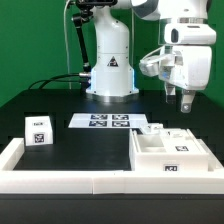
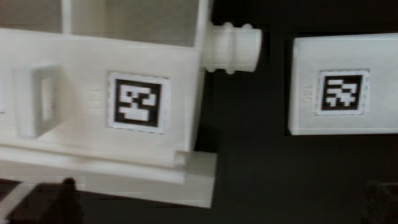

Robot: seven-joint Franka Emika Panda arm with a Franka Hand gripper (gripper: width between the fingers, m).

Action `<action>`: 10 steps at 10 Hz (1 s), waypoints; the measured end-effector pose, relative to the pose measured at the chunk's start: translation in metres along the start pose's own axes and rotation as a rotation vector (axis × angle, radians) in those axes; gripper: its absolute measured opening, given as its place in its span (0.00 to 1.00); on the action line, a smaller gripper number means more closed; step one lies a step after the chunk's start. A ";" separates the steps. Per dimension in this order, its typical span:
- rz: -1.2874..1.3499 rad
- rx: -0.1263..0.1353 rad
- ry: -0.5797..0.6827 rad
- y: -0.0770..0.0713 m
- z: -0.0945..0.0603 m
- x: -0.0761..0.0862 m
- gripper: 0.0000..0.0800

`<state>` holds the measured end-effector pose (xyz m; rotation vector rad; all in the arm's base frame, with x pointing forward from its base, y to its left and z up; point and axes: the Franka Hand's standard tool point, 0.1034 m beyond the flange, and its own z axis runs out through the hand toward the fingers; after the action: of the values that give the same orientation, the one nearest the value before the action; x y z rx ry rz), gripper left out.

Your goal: Assemble cabinet

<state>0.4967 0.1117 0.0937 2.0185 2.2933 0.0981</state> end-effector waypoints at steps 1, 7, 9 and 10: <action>-0.030 0.019 -0.004 -0.006 0.003 -0.002 1.00; -0.189 0.033 0.006 -0.026 0.013 -0.016 1.00; -0.204 0.026 0.023 -0.045 0.022 -0.020 1.00; -0.198 0.035 0.020 -0.044 0.022 -0.021 1.00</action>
Offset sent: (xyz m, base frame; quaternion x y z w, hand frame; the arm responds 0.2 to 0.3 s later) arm 0.0000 0.0000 0.0000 0.0000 0.0000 0.0000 1.0000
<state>0.4579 0.0853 0.0675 1.8009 2.5085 0.0647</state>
